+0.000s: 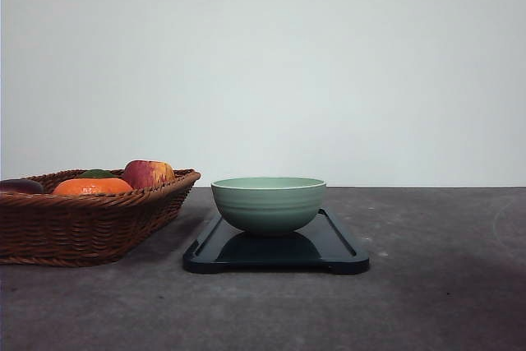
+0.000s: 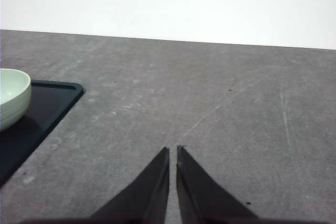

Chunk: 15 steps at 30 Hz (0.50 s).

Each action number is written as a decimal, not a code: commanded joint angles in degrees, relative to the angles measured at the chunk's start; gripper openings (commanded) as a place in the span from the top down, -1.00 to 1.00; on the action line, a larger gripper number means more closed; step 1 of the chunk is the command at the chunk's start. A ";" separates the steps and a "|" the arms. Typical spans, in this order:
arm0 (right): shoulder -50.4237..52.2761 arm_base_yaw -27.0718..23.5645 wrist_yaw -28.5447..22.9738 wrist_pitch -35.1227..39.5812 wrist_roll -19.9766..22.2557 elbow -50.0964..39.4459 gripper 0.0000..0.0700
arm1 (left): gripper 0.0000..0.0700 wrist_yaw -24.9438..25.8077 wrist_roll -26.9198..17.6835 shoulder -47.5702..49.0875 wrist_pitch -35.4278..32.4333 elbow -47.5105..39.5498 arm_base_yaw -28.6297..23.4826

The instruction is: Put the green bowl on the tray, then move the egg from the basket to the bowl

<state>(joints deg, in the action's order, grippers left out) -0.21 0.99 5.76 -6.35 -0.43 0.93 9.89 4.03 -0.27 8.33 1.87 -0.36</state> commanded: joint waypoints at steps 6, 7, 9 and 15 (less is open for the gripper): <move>0.00 0.02 -0.22 0.74 -0.66 -0.24 0.95 | 1.00 0.04 -0.37 0.04 -0.58 -1.07 -0.11; 0.00 0.02 -0.22 0.74 -0.66 -0.24 0.95 | 1.00 0.04 -0.37 0.04 -0.58 -1.07 -0.11; 0.00 0.02 -0.22 0.74 -0.66 -0.24 0.95 | 1.00 0.04 -0.37 0.04 -0.58 -1.07 -0.11; 0.00 0.02 -0.22 0.74 -0.66 -0.24 0.95 | 1.00 0.04 -0.37 0.04 -0.58 -1.07 -0.11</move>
<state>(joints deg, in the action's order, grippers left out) -0.21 0.99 5.76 -6.35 -0.43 0.93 9.89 4.03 -0.27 8.32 1.87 -0.36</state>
